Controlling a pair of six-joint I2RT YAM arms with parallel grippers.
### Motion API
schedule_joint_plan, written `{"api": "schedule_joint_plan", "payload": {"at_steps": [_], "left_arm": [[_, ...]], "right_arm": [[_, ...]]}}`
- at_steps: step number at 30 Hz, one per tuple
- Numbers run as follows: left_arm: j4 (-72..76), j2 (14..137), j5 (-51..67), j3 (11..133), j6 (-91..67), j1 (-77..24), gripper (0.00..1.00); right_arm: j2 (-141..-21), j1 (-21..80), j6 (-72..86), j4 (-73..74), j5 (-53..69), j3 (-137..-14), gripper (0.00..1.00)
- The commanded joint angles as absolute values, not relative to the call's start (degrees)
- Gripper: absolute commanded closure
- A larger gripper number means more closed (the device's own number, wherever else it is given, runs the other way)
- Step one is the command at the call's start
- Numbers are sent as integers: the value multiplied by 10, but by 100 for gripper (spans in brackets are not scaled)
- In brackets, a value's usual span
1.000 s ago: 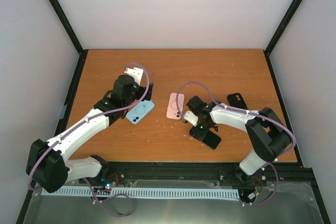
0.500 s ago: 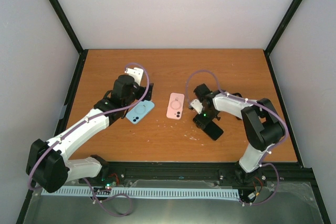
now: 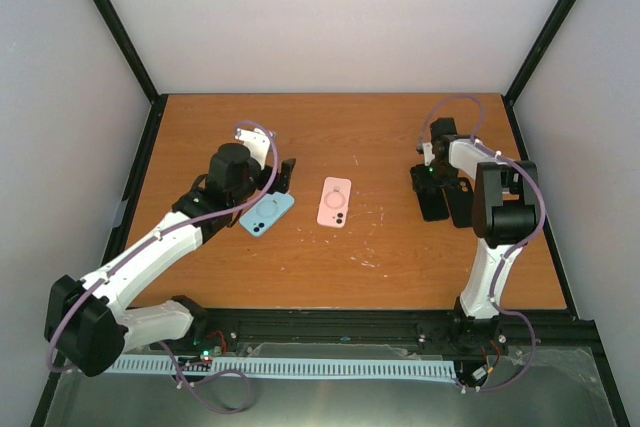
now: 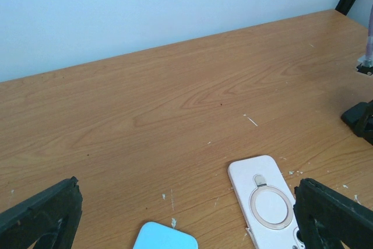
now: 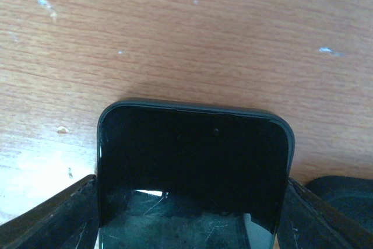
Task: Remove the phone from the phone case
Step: Move the phone to the center of the board, then pick up the phone at the center of the board.
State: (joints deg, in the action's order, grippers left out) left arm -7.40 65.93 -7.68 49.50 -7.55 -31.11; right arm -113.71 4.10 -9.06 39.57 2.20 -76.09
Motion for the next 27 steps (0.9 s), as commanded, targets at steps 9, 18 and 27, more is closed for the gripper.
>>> {"api": "schedule_joint_plan", "payload": {"at_steps": [9,18,27], "left_arm": [[-59,639,-62,493,-62,-307,0],[-99,700,-51,522,-108,-307,1],[-197,833,81,657,-211,-314,22]], "right_arm": [[-1117,27,-24,475,100,-715,19],[-979,9,-46,488,116,-744,13],[-806,9,-156,325,273,-577,11]]}}
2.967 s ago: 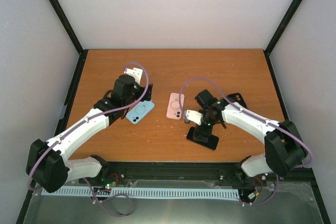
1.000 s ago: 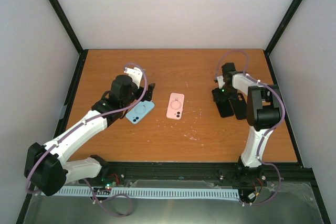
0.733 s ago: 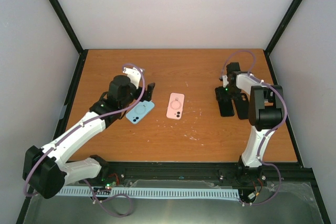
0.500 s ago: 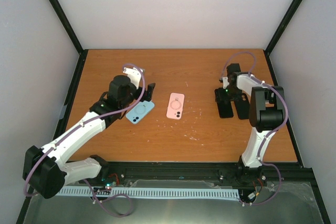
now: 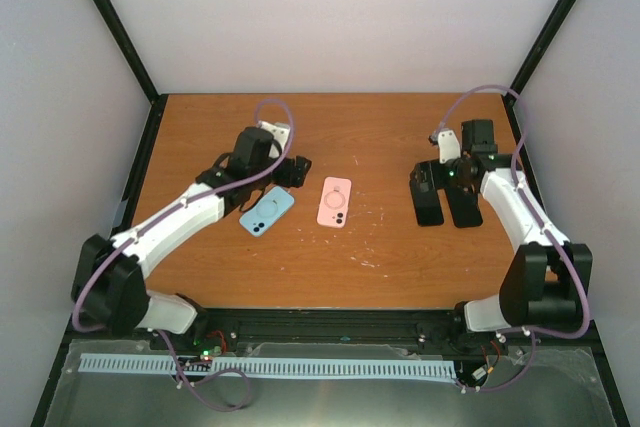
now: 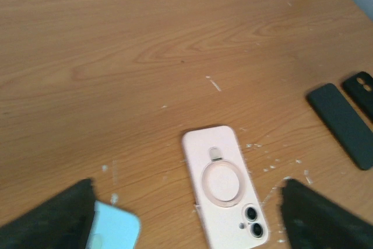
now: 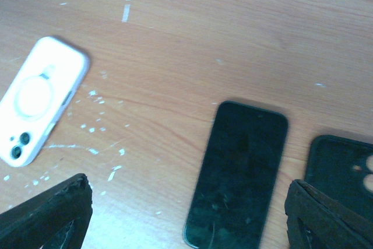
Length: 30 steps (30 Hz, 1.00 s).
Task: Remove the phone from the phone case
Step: Pick up the phone at the center of the board.
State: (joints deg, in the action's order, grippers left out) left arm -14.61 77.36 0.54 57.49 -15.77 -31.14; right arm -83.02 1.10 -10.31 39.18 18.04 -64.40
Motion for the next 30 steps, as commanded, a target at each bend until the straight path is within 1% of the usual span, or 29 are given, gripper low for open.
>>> {"api": "schedule_joint_plan", "payload": {"at_steps": [1,2,3,7,12,17,19,22,24,30], "left_arm": [[-212,859,98,676,-210,-319,32],[-233,890,101,696,-213,-326,35],[-253,920,97,715,-220,-334,34],[-323,1036,56,790,-233,-379,24],[-379,1125,43,857,-240,-406,14],[-408,1167,19,884,-244,-417,12],[-426,1179,11,897,-245,-419,8],[-437,1191,3,905,-247,-422,7],[-438,1196,15,909,-249,-423,1],[-458,1221,25,936,-251,-437,1]], "right_arm": [[-800,9,-160,324,293,-574,11],[-798,9,-166,330,301,-577,12],[-797,8,-171,336,300,-582,13],[-781,8,-171,328,306,-568,13],[-778,8,-175,346,317,-568,12],[-772,8,-178,348,317,-563,8],[-775,8,-178,352,323,-563,8],[-780,8,-179,357,329,-567,8],[-779,8,-181,358,328,-567,8],[-776,8,-184,359,330,-567,7]]}}
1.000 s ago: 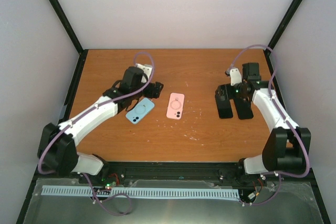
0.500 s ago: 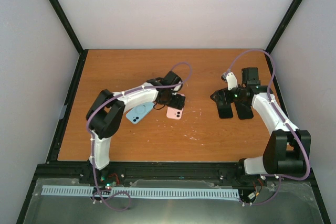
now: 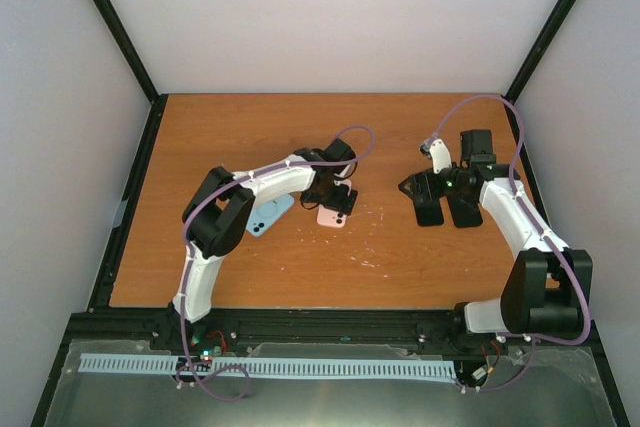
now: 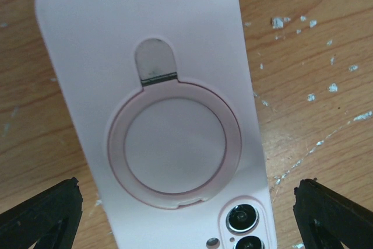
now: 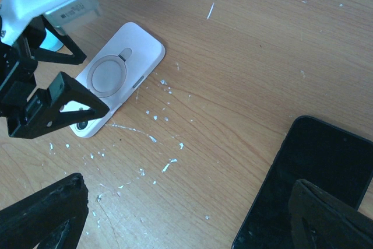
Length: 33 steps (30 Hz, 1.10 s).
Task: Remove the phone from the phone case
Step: Pick up the phone at the center of the board.
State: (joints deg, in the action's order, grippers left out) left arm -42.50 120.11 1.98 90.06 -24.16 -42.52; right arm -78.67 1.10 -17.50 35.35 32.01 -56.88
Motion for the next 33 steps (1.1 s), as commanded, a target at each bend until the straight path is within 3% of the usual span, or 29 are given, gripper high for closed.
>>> {"api": "schedule_joint_plan", "payload": {"at_steps": [1,26,33], "left_arm": [[-465,1227,26,942,-252,-438,1],[-571,1298,-46,992,-313,-472,6],[-589,1300,-58,996,-312,-471,21]], "right_arm": [[-775,8,-184,360,332,-567,7],[-765,7,-176,363,331,-566,9],[-762,7,-174,365,336,-565,9]]}}
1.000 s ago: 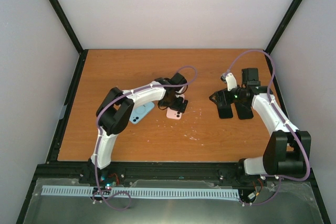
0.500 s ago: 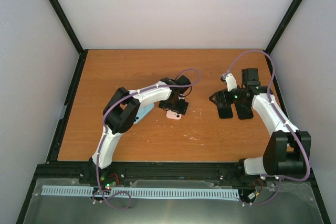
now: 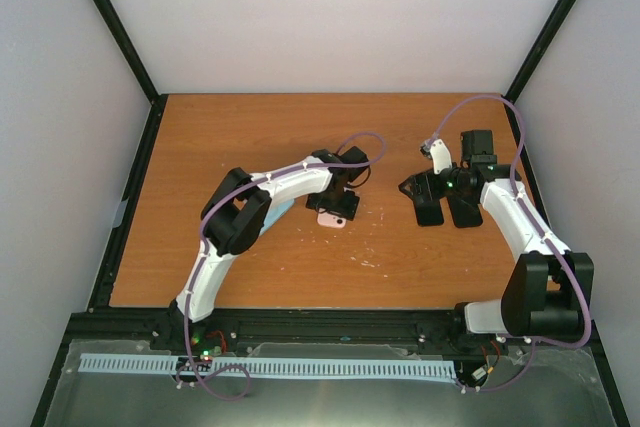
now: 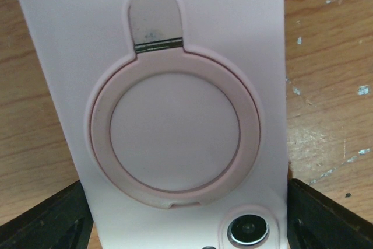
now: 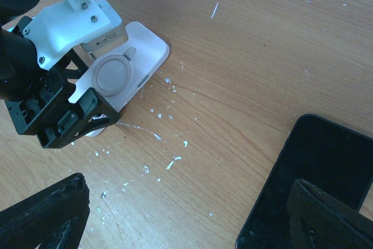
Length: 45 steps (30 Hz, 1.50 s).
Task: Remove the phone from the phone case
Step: Pick up the phone at the center of the board.
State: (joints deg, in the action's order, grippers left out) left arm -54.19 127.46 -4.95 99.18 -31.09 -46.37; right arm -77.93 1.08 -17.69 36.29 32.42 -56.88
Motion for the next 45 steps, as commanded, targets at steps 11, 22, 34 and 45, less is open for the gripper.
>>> {"api": "schedule_joint_plan", "payload": {"at_steps": [11,22,34,45], "left_arm": [[-591,1231,47,894,-221,-446,29],[-645,1234,-35,893,-228,-436,11],[-624,1260,13,904,-243,-436,23],[-617,1159,69,898,-137,-433,45]], "right_arm": [[-760,7,-180,369,347,-565,9],[-764,6,-182,371,351,-566,9],[-763,5,-185,372,354,-565,9],[-714,6,-312,406,454,-576,25]]}}
